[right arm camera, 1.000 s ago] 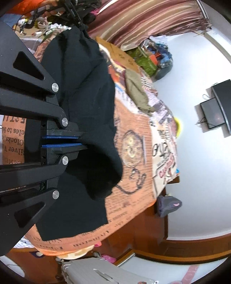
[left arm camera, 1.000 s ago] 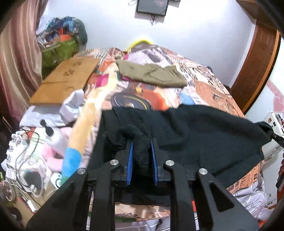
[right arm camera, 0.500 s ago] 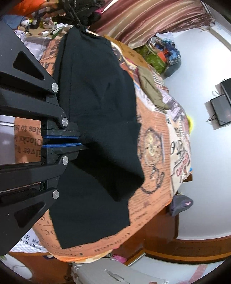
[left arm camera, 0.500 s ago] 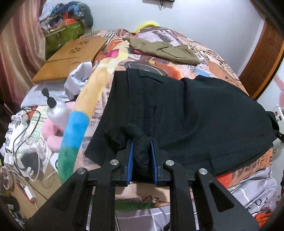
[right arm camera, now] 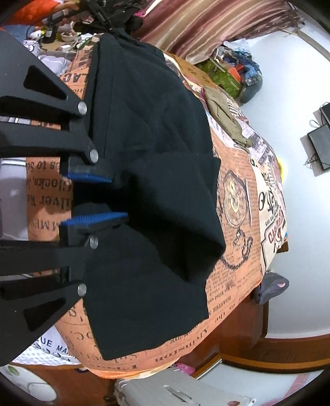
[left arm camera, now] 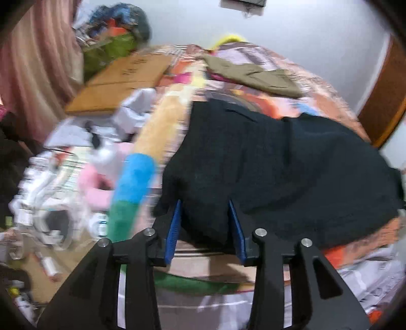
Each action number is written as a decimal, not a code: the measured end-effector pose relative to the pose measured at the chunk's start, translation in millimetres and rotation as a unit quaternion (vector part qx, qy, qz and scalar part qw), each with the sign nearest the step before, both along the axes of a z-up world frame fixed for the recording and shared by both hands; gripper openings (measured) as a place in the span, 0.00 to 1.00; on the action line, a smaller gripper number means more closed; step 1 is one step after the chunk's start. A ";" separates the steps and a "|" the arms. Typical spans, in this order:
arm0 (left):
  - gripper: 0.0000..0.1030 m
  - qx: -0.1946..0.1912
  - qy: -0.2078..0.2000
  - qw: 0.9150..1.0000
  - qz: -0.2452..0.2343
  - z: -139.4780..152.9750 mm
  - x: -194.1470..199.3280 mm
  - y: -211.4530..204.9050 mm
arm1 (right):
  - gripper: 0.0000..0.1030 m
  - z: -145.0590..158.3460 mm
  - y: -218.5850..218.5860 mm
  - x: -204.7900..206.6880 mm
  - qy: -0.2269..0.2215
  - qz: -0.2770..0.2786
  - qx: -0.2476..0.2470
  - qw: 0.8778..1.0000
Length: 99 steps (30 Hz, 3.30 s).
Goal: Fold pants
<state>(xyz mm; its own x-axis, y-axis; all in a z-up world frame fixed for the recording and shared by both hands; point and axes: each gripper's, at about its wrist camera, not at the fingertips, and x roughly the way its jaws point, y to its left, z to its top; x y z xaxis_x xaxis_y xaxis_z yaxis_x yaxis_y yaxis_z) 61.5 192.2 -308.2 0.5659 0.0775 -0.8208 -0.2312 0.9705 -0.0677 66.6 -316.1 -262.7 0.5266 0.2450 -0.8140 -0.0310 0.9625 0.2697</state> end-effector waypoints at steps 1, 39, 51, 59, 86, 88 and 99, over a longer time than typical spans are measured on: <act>0.38 -0.008 -0.001 1.000 0.001 0.3 -0.9 2.8 | 0.21 0.2 -0.1 -0.2 0.000 -0.001 0.002 1.000; 0.64 0.018 -0.027 0.990 -0.140 51.7 120.5 -102.0 | 0.41 9.8 60.2 124.5 0.010 0.118 -0.077 0.990; 0.64 0.014 -0.018 0.981 -0.191 46.1 142.5 -145.4 | 0.06 9.5 45.0 128.9 0.007 0.117 -0.078 0.990; 0.68 0.017 -0.040 0.973 -0.226 71.5 147.4 -184.8 | 0.06 56.3 -14.7 92.9 -0.059 0.043 -0.063 0.995; 0.74 0.021 0.001 0.928 -0.373 64.4 172.3 -343.9 | 0.26 3.8 -139.5 -1.0 0.024 -0.087 -0.048 0.995; 0.74 0.016 0.007 0.924 -0.383 60.4 182.2 -355.3 | 0.32 12.5 -144.5 0.9 0.007 -0.089 -0.052 0.995; 0.62 0.003 0.072 0.888 -0.454 21.3 223.2 -399.9 | 0.38 -1.5 -144.2 55.7 0.002 -0.065 -0.040 0.997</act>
<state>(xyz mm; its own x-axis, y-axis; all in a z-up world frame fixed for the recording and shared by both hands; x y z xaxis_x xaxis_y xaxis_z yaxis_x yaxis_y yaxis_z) 284.7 -207.7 -286.9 0.2870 -0.3514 -0.8912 0.6407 0.7620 -0.0942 122.4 -460.3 -264.1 0.5461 0.1088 -0.8306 0.0959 0.9769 0.1910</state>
